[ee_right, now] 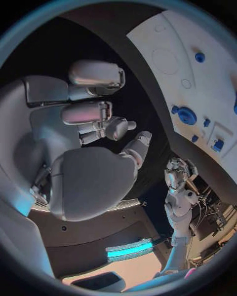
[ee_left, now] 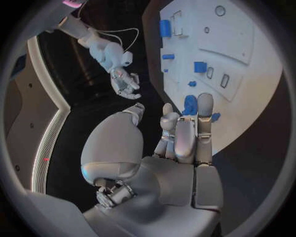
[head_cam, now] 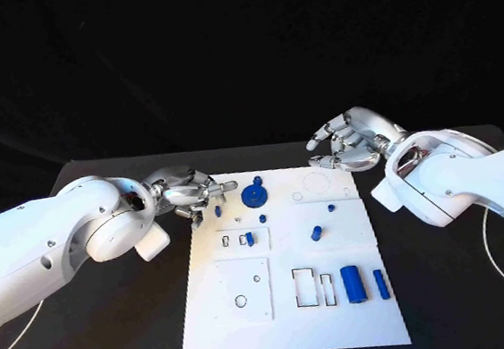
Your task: Assemble the parts on the task board
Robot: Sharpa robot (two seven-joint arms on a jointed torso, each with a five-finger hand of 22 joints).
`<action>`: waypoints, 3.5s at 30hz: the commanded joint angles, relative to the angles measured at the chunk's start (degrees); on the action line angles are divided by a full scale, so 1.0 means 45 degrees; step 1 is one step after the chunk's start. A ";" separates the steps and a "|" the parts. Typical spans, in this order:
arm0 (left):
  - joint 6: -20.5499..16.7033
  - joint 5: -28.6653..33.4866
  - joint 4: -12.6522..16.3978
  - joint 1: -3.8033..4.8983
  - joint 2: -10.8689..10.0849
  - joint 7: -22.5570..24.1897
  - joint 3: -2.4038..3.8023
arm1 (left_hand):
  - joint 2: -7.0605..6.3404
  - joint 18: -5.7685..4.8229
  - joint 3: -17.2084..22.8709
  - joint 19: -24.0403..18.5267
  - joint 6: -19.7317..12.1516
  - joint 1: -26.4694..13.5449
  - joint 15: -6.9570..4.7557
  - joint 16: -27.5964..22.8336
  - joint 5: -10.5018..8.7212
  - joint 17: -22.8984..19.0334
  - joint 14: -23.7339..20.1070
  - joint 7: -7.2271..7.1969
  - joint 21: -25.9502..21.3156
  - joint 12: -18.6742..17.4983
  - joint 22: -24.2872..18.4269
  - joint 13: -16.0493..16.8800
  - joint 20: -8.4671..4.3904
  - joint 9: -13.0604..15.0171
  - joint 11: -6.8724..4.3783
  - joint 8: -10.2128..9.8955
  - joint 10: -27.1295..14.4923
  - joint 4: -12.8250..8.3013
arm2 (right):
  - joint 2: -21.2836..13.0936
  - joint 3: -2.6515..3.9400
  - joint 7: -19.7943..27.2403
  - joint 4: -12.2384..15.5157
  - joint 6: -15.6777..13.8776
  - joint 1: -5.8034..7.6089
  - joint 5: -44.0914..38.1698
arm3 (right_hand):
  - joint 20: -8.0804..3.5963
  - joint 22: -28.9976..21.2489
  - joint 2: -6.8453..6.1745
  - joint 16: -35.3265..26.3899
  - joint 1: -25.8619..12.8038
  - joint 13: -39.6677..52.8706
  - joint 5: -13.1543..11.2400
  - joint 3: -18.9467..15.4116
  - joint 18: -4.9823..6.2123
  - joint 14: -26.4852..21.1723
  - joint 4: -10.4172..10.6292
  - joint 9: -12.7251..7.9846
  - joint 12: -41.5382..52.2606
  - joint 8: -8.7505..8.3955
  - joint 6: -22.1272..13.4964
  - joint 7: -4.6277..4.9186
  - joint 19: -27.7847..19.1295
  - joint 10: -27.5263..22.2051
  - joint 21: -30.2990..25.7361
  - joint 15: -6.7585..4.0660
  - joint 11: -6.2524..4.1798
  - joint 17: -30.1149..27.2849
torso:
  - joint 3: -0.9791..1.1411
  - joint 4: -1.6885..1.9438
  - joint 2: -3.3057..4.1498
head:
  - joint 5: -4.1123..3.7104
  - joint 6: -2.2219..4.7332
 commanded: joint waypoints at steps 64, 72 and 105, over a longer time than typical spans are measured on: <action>0.3896 -0.3637 -0.2487 0.0513 0.3553 -0.3477 -0.0991 | 0.0846 -0.0632 0.0142 0.2166 0.0579 0.0098 -0.0348 0.0354 0.0015 0.0707 0.0584 -0.0349 0.1717 0.0010 0.3127 0.0195 -0.0438 0.0121 -0.0342 -0.0480 0.0531 -0.0011 | 0.0587 -0.0065 0.0778 -0.1004 -0.0440 -0.0024 0.1433 | 0.0023 -0.3833 -0.0280 -0.4643 0.0305 -0.5475 0.0057 0.0199 0.1655 -0.1107 0.0708 0.0339 -0.5956 0.0906 -0.0518 0.0009 -0.3701 -0.2235 -0.8789 0.0030 0.0013 -0.6209 | 0.0061 0.0054 -0.0195 | 0.0108 -0.0544; 0.4105 -0.3625 -0.2629 0.0506 0.3647 -0.3503 -0.1047 | 0.0841 -0.0632 0.0155 0.2165 0.0580 0.0095 -0.0348 0.0350 0.0012 0.0699 0.0583 -0.0347 0.1717 -0.0019 0.3128 0.0141 -0.0437 0.0122 -0.0340 -0.0485 0.0501 -0.0008 | 0.0601 -0.0074 0.0907 -0.1038 -0.0516 -0.0027 0.1576 | 0.0047 -0.4339 -0.0317 -0.5747 0.0351 -0.6409 0.0062 0.0195 0.1642 -0.1280 0.0797 0.0289 -0.6676 0.0968 -0.0511 0.0036 -0.3527 -0.2179 -0.9423 0.0054 0.0055 -0.7248 | 0.0079 0.0088 -0.0188 | 0.0075 -0.0577; 0.4533 -0.3396 -0.2664 0.0453 0.3805 -0.3522 -0.1081 | 0.0706 -0.0638 0.0727 0.2155 0.0601 0.0512 -0.0345 0.0350 0.0014 0.0692 0.0584 -0.0341 0.1759 -0.0083 0.3185 0.0112 -0.0433 0.0169 -0.0337 -0.0610 0.0510 -0.0044 | 0.0701 -0.0085 0.0874 -0.1060 -0.0451 -0.0061 0.1414 | 0.0055 -0.4507 -0.0316 -0.6009 0.0394 -0.6727 0.0063 0.0172 0.1644 -0.1259 0.0803 0.0255 -0.6873 0.0969 -0.0546 0.0051 -0.3433 -0.2120 -0.9628 0.0060 0.0070 -0.7376 | 0.0099 0.0093 -0.0186 | 0.0028 -0.0657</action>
